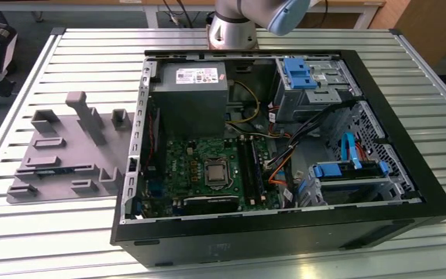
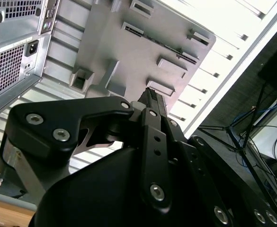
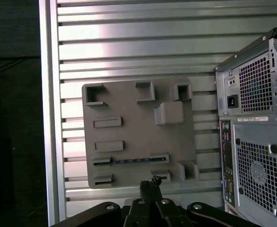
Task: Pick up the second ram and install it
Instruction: 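Reach for the second ram, then pick up the second ram and move it above second insertion slot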
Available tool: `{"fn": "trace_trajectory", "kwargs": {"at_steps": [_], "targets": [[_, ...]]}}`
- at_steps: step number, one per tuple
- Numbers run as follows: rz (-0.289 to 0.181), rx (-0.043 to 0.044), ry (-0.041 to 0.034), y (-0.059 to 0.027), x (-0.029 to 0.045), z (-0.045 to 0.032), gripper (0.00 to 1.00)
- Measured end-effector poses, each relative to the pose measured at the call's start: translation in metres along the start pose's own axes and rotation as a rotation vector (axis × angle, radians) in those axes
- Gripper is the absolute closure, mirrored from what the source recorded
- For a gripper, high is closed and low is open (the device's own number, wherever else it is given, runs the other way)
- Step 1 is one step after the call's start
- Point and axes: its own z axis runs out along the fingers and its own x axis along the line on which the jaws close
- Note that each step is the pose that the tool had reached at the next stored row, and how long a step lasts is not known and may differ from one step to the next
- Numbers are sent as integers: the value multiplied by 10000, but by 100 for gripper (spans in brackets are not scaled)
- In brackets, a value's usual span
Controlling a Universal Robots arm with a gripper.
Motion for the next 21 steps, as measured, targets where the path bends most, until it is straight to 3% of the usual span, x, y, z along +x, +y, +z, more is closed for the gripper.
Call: {"fn": "trace_trajectory", "kwargs": {"at_steps": [14, 21], "targets": [[-61, -2, 2, 0, 4, 0, 89], [-884, -22, 38, -1, 15, 1, 89]]}}
